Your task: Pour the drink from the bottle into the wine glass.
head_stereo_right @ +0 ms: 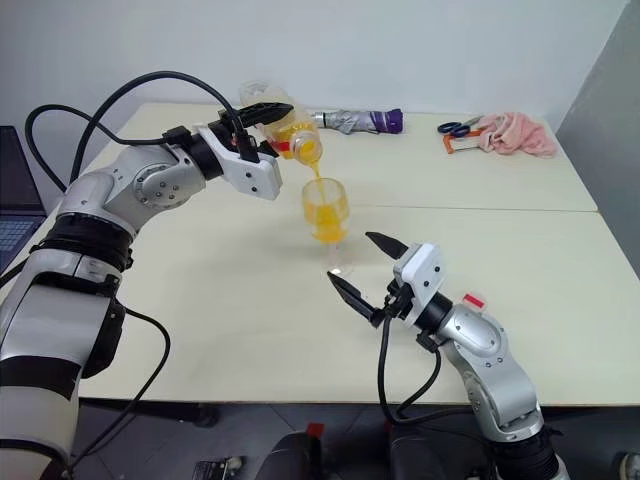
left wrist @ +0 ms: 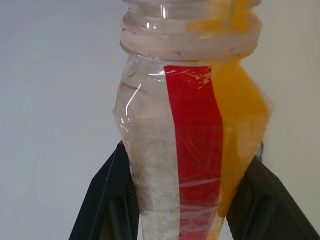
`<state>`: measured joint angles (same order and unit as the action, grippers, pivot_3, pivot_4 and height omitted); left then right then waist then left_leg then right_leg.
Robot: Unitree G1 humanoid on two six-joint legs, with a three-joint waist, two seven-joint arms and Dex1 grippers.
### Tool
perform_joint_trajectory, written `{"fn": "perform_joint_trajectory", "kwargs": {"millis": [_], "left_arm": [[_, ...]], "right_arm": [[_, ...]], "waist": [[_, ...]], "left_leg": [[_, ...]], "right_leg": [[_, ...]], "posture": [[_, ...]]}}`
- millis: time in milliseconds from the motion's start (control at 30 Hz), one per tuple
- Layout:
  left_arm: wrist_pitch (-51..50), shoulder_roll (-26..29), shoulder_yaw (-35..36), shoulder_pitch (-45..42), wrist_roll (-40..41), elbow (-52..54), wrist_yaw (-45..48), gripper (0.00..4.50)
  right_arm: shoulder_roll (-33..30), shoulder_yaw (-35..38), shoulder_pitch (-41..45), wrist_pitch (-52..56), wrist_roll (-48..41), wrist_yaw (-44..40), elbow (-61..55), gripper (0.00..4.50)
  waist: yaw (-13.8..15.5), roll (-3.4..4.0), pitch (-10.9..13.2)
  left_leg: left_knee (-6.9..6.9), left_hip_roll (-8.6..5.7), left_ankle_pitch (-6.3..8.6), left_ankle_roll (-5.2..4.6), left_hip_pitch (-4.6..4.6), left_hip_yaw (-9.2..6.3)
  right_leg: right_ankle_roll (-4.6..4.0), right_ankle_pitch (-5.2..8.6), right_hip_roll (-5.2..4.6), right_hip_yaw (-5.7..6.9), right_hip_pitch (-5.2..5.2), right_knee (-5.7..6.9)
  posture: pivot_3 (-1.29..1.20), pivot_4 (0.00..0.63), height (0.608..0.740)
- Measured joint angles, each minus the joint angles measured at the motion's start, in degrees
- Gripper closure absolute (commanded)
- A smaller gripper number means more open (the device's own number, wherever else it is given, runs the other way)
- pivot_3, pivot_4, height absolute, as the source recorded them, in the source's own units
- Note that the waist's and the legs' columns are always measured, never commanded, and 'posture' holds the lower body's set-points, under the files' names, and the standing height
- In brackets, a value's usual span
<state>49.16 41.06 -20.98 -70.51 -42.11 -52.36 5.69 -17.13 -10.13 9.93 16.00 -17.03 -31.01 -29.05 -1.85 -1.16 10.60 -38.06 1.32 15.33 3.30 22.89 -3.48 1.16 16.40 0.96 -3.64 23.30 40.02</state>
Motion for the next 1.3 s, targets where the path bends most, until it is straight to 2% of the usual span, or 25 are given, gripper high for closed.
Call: {"fn": "perform_joint_trajectory", "kwargs": {"millis": [1300], "left_arm": [[0.42,0.08,-2.28,-1.93,-2.9,-2.26,-3.79,2.74]], "right_arm": [[0.13,-1.27,-1.0,0.0,0.04,0.02,0.0,0.0]], "waist": [[0.0,0.0,0.0]], "left_leg": [[-0.03,-0.01,0.0,0.0,-0.01,0.0]], "right_leg": [[0.0,0.0,-0.01,0.01,0.0,0.04]], "posture": [[0.0,0.15,0.74]]}}
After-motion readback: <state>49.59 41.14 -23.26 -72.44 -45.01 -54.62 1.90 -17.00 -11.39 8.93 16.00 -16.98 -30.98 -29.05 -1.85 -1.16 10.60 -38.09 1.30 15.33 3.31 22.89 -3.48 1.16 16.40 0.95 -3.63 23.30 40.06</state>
